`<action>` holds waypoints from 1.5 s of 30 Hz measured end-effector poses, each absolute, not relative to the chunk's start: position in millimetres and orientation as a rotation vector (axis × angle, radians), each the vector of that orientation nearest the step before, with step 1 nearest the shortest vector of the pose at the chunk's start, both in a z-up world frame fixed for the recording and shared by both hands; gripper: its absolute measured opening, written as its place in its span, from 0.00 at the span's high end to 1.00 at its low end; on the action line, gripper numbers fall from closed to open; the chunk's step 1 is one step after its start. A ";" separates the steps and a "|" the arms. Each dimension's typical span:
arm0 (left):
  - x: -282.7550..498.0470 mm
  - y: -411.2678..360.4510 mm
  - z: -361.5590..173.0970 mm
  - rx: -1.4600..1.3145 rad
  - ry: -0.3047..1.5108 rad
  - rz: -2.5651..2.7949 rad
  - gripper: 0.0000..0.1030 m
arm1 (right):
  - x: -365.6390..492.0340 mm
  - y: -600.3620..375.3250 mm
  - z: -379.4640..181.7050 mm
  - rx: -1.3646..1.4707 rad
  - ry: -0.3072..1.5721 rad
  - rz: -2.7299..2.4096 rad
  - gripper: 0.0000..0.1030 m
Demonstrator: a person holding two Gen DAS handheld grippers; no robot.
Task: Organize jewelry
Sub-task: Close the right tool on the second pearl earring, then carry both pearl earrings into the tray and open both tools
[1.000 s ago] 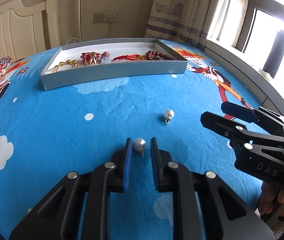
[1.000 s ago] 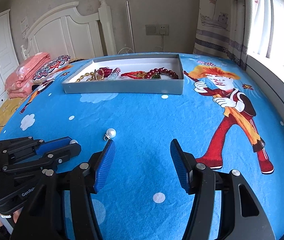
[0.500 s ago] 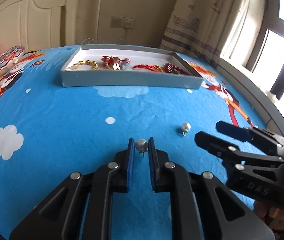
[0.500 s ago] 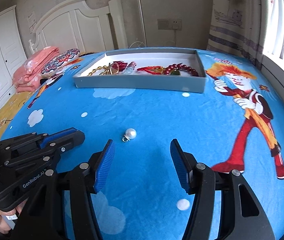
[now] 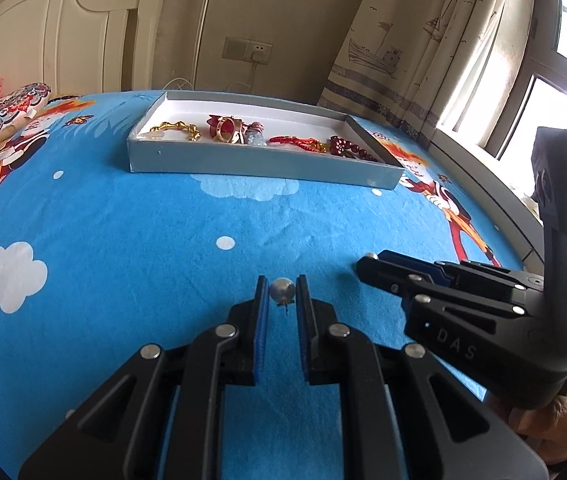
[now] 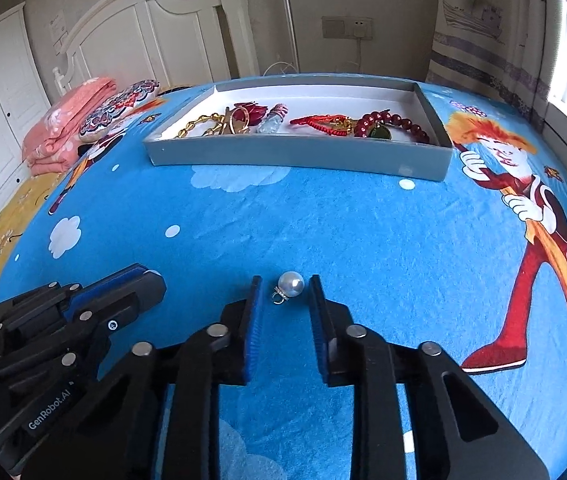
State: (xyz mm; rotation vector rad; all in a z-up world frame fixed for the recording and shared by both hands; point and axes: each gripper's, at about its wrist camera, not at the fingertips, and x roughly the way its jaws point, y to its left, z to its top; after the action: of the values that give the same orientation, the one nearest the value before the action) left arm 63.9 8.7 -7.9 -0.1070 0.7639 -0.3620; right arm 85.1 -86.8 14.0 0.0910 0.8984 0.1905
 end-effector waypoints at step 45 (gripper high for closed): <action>112.0 -7.8 45.9 0.013 0.663 -0.305 0.87 | 96.9 -105.7 63.2 0.066 0.739 0.151 0.91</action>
State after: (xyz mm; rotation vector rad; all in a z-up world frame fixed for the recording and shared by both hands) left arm 112.0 -7.8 45.9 0.0126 0.6632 -0.3047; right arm 96.9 -105.7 63.2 0.0662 0.7385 0.1511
